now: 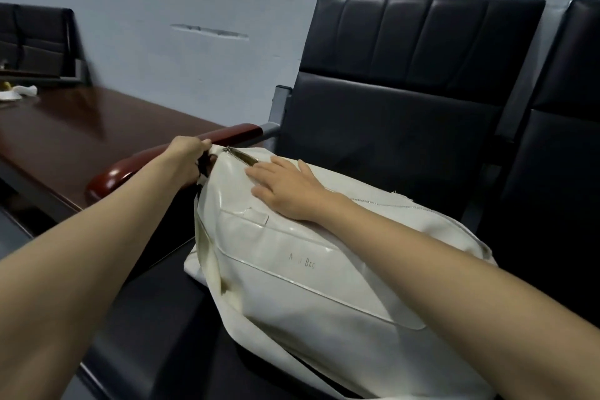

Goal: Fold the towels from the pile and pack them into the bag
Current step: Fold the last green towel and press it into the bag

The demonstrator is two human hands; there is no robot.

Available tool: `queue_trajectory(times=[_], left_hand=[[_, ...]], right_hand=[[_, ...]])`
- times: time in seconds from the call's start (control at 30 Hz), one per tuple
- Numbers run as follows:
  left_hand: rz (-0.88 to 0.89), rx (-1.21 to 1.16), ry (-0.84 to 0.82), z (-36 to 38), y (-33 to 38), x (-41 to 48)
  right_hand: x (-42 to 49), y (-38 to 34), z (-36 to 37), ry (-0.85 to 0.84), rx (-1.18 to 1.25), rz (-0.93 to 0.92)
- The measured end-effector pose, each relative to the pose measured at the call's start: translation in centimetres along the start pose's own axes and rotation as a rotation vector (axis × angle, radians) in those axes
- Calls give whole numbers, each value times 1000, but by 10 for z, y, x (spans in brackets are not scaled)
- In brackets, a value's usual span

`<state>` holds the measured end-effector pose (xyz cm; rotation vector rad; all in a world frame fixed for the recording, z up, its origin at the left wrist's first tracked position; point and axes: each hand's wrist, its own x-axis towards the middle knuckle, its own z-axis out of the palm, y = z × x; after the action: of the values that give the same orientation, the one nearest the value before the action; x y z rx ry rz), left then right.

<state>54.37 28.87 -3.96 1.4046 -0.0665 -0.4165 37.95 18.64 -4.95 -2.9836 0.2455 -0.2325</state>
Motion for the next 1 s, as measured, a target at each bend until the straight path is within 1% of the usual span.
queue_trajectory(times=[0.1, 0.13, 0.2, 0.27, 0.33, 0.4, 0.43, 0.53, 0.6, 0.67, 0.8, 0.9, 0.93, 1.0], left_hand=[[-3, -53, 11, 1, -3, 2], [4, -52, 8, 1, -3, 2], [15, -58, 1, 0, -4, 3], [13, -68, -5, -1, -5, 4], [2, -59, -14, 0, -6, 4], [-4, -57, -35, 1, -8, 5], [-9, -63, -51, 1, -9, 6], [-14, -65, -54, 1, -12, 10], [0, -58, -59, -1, -14, 11], [16, -54, -90, -4, -17, 13], [20, -71, -144, -9, -22, 14], [42, -61, -268, -15, -23, 13], [71, -18, -321, -18, -23, 13], [138, 72, -374, -23, -25, 13]], right_hand=[[19, 1, 5, 229, 234, 165], [26, 1, 4, 280, 313, 215], [36, 0, 1, 305, 382, 284], [41, -1, -1, 277, 336, 305], [45, -4, -5, 298, 264, 249], [52, -13, -7, 352, 314, 192], [57, -18, -7, 352, 328, 186], [69, -28, 2, 313, 271, 224], [74, -28, 8, 349, 291, 250], [75, -29, 12, 403, 283, 224], [73, -37, 14, 442, 132, 119], [74, -38, 10, 424, -63, 63], [76, -38, 8, 405, -121, 60], [78, -40, 3, 338, -139, 119]])
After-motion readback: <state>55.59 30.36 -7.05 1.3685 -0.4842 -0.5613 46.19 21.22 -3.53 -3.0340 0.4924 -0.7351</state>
